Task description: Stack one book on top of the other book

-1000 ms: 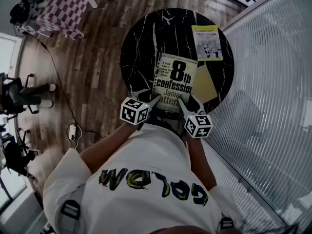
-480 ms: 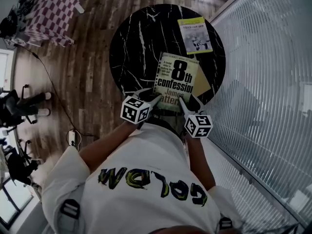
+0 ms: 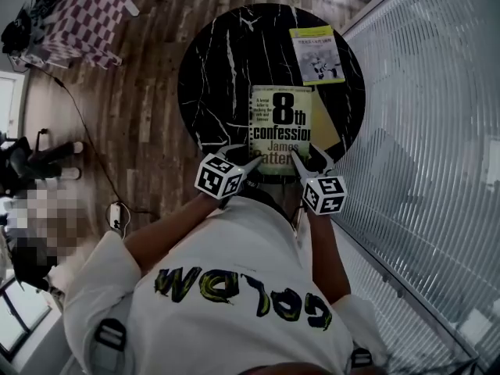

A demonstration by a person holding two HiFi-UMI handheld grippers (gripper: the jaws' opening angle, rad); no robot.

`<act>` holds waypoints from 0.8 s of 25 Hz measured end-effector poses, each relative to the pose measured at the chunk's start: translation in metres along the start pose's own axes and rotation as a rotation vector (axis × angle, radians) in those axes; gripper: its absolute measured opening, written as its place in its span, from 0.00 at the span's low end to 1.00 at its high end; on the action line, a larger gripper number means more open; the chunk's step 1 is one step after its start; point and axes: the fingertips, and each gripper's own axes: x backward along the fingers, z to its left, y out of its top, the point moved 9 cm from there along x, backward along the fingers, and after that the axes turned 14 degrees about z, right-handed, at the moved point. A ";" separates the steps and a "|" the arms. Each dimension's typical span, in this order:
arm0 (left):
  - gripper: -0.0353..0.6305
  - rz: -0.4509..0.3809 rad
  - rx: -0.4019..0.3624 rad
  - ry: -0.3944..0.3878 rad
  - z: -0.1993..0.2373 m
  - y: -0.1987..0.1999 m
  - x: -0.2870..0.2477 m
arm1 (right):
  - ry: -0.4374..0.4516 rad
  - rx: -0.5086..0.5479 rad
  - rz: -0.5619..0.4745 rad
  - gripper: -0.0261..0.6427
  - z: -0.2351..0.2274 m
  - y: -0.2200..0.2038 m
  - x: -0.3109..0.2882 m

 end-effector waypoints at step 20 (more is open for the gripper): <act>0.34 0.139 -0.011 -0.082 -0.032 0.002 -0.064 | -0.015 0.093 0.055 0.34 -0.061 -0.014 0.008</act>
